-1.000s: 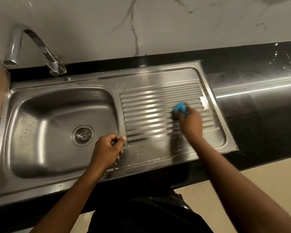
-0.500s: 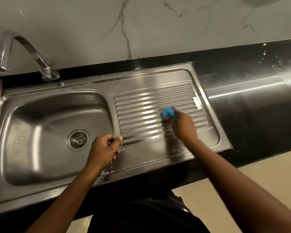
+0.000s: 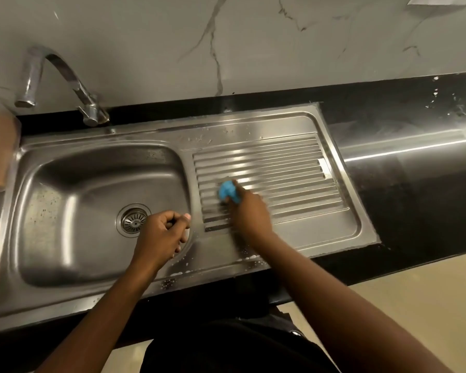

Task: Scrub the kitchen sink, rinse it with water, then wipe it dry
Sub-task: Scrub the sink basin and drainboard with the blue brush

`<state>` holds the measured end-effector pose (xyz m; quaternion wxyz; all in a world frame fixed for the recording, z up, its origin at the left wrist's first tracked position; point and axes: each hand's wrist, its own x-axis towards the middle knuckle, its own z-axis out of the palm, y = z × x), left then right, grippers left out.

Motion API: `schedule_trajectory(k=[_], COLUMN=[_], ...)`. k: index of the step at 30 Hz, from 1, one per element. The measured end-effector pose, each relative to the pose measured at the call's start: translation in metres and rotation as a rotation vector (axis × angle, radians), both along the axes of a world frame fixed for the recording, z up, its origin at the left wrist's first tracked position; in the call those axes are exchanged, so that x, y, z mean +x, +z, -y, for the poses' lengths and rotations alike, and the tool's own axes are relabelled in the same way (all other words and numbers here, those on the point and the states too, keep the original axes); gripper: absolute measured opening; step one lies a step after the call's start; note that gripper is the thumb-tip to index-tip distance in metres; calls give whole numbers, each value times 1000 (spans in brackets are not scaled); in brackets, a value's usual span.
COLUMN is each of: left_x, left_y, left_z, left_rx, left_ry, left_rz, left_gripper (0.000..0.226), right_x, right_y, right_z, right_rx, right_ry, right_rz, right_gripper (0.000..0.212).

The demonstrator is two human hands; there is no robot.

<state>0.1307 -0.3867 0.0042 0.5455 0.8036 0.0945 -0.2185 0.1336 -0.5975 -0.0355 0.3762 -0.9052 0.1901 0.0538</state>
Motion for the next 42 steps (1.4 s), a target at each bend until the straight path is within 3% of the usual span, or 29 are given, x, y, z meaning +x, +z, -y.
schedule_trajectory(k=[4,8,10,16,22,26,31,36,42], left_x=[-1,-5,-7,-8,-11,-15,-19,-22,-23], left_y=[1,-2,-4,-4,-1,0,2,-1,1], left_z=[-11,-17,-17,-16,-18,-26,-48,-64,-77], left_rx=[47,43,26,-1,-11,7,9,15,27], left_ry=[12,8,20,-3,-19,-27,-6,6,15], left_rz=[33,37,23,7,13,25,41,42,36], left_gripper=[29,29,29,30,30,30,29,28,29], right_x=[13,-9,-26,-29,-13,-16,-56,-47,-26], right_y=[2,4,7,15,11,7,8,7,12], right_z=[-65,-63,-36,70,-6,-65,-44,-5,-53], right_rx=[-121,-212,-199,-185,-12,-67,-126,-160,-108], right_ry=[235,382,361,28,32,167,259,134,135], right_rz=[-31,-45,-93,-163,-89,-83,-122,-128,-72], right_gripper=[58,57,56,55,50,56,57,57,54])
